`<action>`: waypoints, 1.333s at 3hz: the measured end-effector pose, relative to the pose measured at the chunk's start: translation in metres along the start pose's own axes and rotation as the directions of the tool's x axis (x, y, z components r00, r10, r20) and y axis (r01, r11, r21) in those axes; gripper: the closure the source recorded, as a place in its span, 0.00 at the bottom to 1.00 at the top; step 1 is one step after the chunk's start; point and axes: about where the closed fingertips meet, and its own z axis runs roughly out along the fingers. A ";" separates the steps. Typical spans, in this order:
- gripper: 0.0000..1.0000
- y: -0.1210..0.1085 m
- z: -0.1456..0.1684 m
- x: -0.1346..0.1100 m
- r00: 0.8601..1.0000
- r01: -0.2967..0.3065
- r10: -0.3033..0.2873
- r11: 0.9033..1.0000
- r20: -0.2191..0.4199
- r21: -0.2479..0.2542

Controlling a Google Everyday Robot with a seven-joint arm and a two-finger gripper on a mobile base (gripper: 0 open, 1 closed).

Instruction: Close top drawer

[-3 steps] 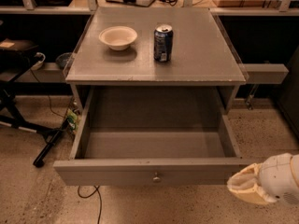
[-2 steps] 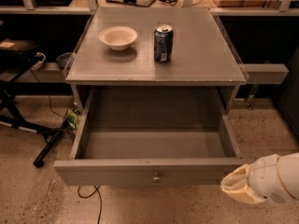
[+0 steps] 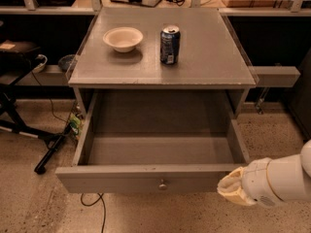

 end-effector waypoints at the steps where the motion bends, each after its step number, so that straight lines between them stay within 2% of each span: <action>1: 1.00 -0.006 0.019 0.008 0.999 -0.020 0.020 1.000 0.033 0.023; 2: 1.00 -0.021 0.035 0.007 0.999 -0.017 0.014 0.998 0.041 0.061; 4: 1.00 -0.066 0.059 0.004 0.998 -0.059 0.055 0.985 0.029 0.160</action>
Offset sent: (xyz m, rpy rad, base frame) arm 0.0474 0.0029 -0.0475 0.0191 -0.0951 -0.0662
